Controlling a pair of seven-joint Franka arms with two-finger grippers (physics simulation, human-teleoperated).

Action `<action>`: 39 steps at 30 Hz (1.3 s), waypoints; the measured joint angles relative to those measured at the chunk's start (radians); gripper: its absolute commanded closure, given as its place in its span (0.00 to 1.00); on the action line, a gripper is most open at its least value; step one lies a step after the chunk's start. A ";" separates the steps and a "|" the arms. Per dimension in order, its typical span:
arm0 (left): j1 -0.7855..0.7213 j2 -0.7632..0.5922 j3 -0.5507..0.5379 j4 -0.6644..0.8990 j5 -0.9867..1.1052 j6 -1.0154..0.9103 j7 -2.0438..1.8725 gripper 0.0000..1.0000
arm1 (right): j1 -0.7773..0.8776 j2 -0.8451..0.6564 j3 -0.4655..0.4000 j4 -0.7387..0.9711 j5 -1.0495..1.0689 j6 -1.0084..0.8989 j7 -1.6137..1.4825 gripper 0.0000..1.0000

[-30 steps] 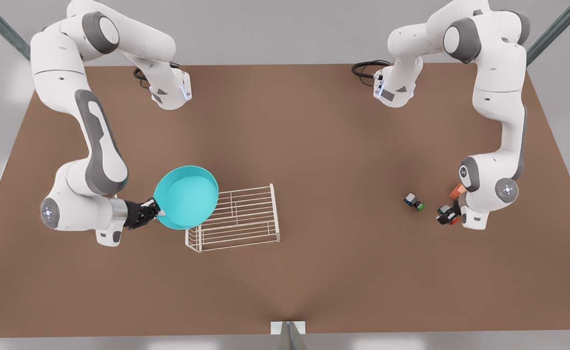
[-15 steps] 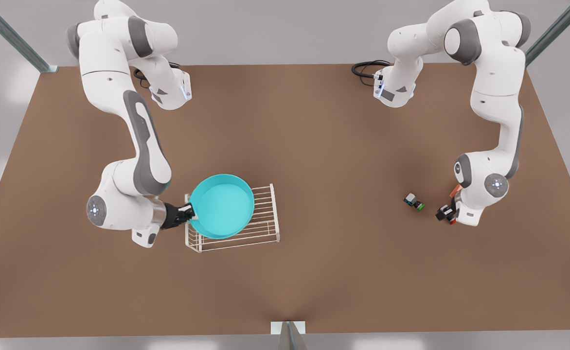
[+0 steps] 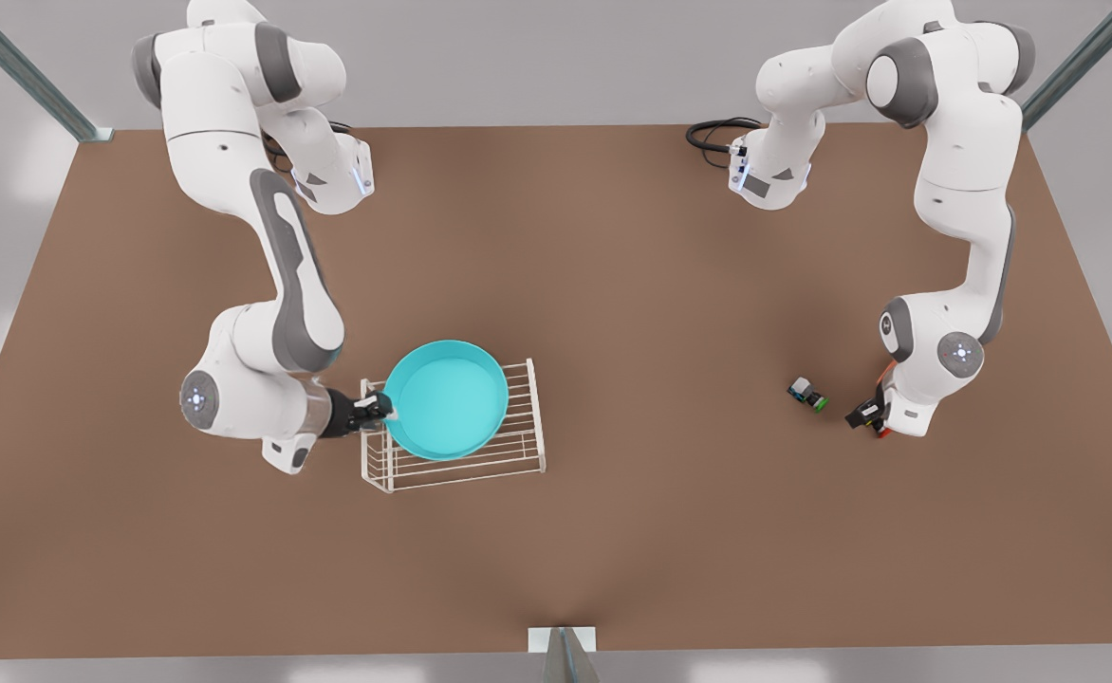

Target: Place the plate on the shelf with right arm and place the red button switch in the plate with left arm

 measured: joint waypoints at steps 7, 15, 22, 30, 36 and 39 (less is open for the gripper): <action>-0.002 0.005 0.000 0.001 0.003 0.006 -0.002 0.51 | 0.001 -0.150 -0.129 0.017 -0.234 -0.106 0.023 0.00; -0.016 -0.079 -0.007 0.044 0.007 -0.041 -0.017 0.55 | -0.052 -0.245 -0.128 -0.004 -0.471 -0.221 0.050 0.00; -0.154 -0.182 -0.217 0.288 0.000 -0.324 -0.159 0.55 | -0.098 -0.269 -0.120 0.004 -0.460 -0.268 0.149 0.00; -0.484 -0.067 -0.375 0.586 -0.069 -0.478 -0.546 0.55 | -0.379 -0.284 0.179 -0.007 -0.524 -0.278 0.219 0.00; -0.702 0.096 -0.370 0.751 -0.067 -0.237 -0.863 0.55 | -0.327 -0.259 0.183 -0.002 -0.555 -0.279 0.266 0.00; -0.733 0.196 -0.364 0.824 0.007 -0.062 -0.988 0.55 | -0.330 -0.258 0.182 0.000 -0.560 -0.280 0.286 0.00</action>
